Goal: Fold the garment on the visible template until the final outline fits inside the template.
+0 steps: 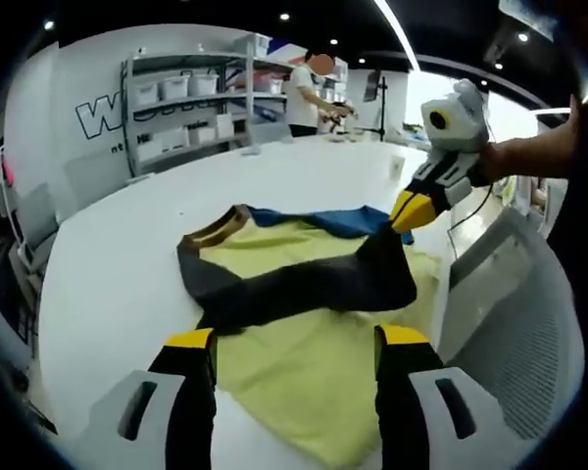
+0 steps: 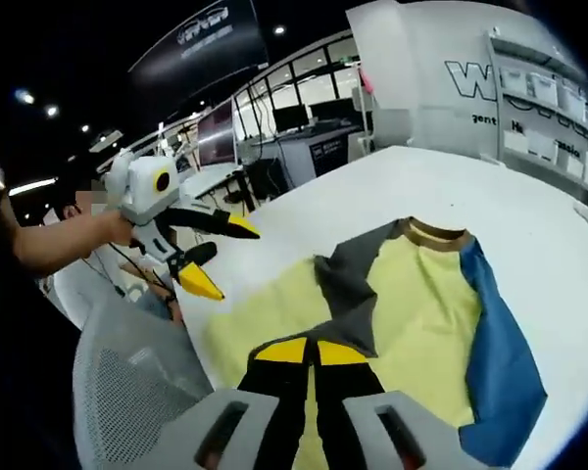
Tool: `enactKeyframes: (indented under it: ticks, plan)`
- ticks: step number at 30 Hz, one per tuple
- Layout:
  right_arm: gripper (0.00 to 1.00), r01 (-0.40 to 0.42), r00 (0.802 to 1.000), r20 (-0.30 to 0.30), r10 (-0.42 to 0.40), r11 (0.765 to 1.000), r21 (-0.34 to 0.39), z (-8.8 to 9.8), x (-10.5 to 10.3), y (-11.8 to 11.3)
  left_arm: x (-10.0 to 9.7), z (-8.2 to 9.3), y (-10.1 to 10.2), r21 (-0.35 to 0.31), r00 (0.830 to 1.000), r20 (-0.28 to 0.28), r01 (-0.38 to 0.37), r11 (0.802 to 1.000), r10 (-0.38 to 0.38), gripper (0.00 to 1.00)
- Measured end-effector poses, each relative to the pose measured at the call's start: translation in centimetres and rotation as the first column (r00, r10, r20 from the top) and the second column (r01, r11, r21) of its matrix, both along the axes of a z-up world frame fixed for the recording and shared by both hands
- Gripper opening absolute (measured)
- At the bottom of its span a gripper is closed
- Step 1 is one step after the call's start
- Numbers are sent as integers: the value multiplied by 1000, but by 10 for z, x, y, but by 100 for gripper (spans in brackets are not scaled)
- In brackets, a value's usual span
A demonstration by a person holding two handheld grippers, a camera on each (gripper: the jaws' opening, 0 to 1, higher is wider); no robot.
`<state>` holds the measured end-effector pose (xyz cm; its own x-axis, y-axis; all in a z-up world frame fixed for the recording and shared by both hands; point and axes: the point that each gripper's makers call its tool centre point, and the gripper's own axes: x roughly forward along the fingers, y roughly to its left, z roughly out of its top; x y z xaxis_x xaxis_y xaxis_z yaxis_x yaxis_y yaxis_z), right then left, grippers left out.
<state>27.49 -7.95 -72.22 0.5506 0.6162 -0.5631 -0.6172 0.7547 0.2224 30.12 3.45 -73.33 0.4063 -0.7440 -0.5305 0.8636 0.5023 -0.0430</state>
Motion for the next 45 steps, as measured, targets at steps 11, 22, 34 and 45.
enactKeyframes:
  ticks: [11, 22, 34, 45]
  plan:
    - [0, -8, 999, 41, 5, 997, 71, 23, 10, 24, -27, 9, -36, 35, 995, -4, 101, 994, -101, 54]
    - [0, -17, 998, 60, 10, 994, 110, 36, 13, 32, -18, 19, -51, 51, 990, 72, 115, 992, -118, 47]
    - [0, -28, 997, 77, 17, 989, 145, 49, 15, 43, -12, 18, -64, 101, 984, 131, 110, 989, -123, 32]
    - [0, -30, 996, 82, 18, 990, 141, 49, 13, 43, -2, 23, -64, 142, 976, 176, 104, 984, -128, 5]
